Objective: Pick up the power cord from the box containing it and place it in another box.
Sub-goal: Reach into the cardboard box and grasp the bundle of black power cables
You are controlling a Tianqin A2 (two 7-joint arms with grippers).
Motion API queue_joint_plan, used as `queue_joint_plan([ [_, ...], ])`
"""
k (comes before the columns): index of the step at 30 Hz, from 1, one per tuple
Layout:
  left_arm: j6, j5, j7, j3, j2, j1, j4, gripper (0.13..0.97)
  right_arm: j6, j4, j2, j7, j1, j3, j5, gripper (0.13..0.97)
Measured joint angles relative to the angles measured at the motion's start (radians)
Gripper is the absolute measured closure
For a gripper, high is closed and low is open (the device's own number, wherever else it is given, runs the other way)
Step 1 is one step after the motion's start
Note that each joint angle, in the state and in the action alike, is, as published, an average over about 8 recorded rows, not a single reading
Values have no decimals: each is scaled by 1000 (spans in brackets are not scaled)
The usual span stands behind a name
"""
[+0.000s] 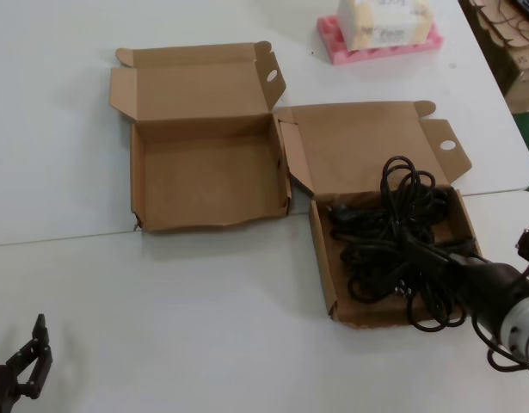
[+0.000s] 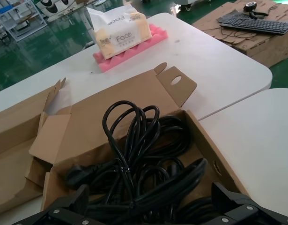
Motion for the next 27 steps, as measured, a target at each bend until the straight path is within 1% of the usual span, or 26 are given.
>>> queue_joint_plan([
  [6, 0, 0, 0, 0, 0, 0, 0, 593, -13, -54, -40, 0, 7, 20, 1, 190],
  [8, 0, 0, 0, 0, 0, 0, 0, 646, -19, -70, -50, 0, 3, 36, 1, 221],
  [9, 0, 0, 0, 0, 0, 0, 0, 646, -23, -77, -54, 0, 0, 45, 1, 236],
  [14, 0, 0, 0, 0, 0, 0, 0, 747, -44, -106, -70, 0, -15, 84, 1, 313],
  [15, 0, 0, 0, 0, 0, 0, 0, 767, -49, -111, -73, 0, -18, 91, 1, 313],
  [17, 0, 0, 0, 0, 0, 0, 0, 808, -59, -121, -79, 0, -24, 104, 1, 360],
  [18, 0, 0, 0, 0, 0, 0, 0, 808, -63, -125, -82, 0, -27, 110, 1, 384],
  [23, 0, 0, 0, 0, 0, 0, 0, 868, -85, -138, -87, 0, -38, 132, 1, 502],
  [26, 0, 0, 0, 0, 0, 0, 0, 904, -100, -143, -86, 0, -44, 144, 1, 502],
  [27, 0, 0, 0, 0, 0, 0, 0, 904, -104, -145, -85, 0, -47, 149, 1, 502],
])
